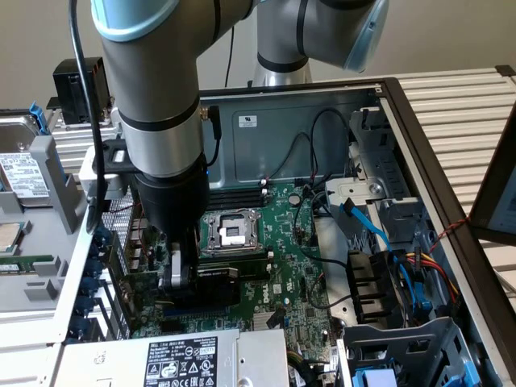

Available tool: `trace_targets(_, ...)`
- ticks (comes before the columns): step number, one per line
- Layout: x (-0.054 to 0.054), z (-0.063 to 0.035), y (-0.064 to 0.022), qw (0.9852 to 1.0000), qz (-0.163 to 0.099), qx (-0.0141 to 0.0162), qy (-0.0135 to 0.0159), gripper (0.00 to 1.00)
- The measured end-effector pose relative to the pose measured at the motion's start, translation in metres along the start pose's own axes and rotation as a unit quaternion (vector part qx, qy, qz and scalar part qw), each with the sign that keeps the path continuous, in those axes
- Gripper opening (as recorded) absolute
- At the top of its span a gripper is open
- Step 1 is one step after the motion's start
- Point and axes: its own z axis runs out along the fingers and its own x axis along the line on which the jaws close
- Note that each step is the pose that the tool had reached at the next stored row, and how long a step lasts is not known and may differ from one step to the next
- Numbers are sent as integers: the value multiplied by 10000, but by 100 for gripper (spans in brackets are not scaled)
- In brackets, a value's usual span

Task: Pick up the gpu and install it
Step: 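Insert the gpu into the slot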

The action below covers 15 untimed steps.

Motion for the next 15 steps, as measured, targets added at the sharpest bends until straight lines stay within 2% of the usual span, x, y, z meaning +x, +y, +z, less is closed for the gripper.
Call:
trace_targets(12, -2, -4, 6, 10000, 6, 1, -1, 27)
trace_targets(13, -5, -9, 14, 10000, 12, -9, -6, 27)
trace_targets(14, -6, -13, 17, 10000, 16, -3, -8, 27)
trace_targets(15, -7, -26, 17, 10000, 17, -2, -3, 33)
